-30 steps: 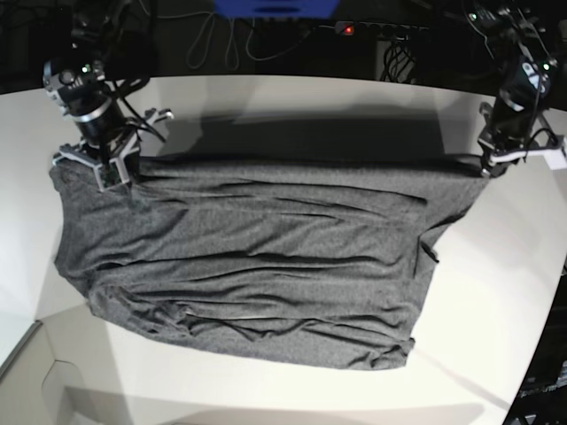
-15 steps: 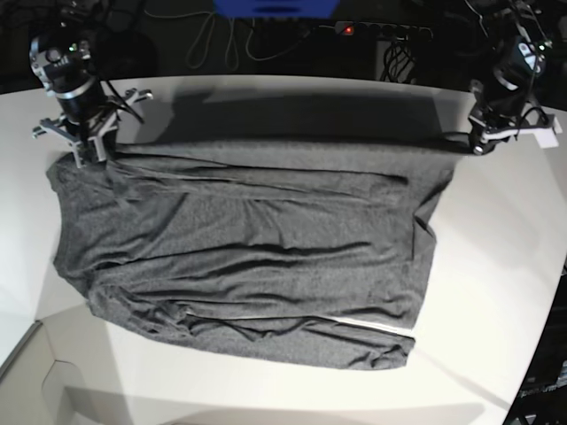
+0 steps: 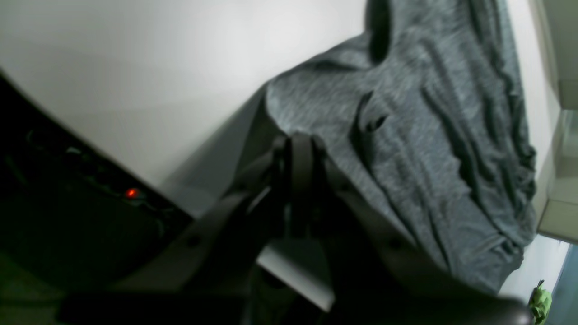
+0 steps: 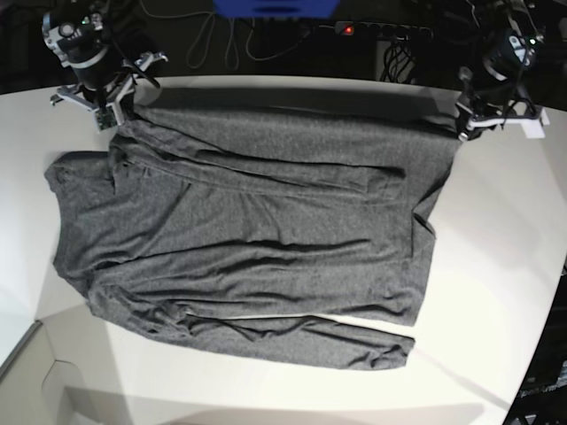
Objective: Layout the t-shirt on the table in an organized manner, then fold the t-shirt properly
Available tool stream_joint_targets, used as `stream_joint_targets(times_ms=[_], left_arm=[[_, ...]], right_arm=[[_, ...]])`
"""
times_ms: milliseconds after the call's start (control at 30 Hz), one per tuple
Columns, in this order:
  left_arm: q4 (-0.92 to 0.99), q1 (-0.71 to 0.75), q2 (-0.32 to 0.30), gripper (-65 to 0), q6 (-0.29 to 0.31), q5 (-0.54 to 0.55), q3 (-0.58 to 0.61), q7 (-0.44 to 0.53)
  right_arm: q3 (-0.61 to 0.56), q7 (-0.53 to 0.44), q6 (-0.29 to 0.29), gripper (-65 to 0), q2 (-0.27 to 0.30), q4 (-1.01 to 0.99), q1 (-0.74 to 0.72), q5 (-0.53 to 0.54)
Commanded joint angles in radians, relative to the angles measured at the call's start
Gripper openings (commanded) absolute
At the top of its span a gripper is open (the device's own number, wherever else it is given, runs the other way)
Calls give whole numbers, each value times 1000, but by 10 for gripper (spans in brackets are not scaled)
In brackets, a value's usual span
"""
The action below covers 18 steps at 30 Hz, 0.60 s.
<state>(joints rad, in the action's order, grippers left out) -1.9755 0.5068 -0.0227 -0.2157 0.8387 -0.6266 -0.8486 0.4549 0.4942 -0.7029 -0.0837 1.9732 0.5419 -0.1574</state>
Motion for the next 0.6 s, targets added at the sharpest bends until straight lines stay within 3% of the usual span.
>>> stream_joint_targets(times_ms=[0,567], left_arm=[[-6,13,-15,-650,6,9,-5,16],[207,0,-44,-650,6,-20,-2,21]], right_arm=[[8,-16,5,-650,9,8,5,5],[0,-18,5,-650,32,-133,7,3]])
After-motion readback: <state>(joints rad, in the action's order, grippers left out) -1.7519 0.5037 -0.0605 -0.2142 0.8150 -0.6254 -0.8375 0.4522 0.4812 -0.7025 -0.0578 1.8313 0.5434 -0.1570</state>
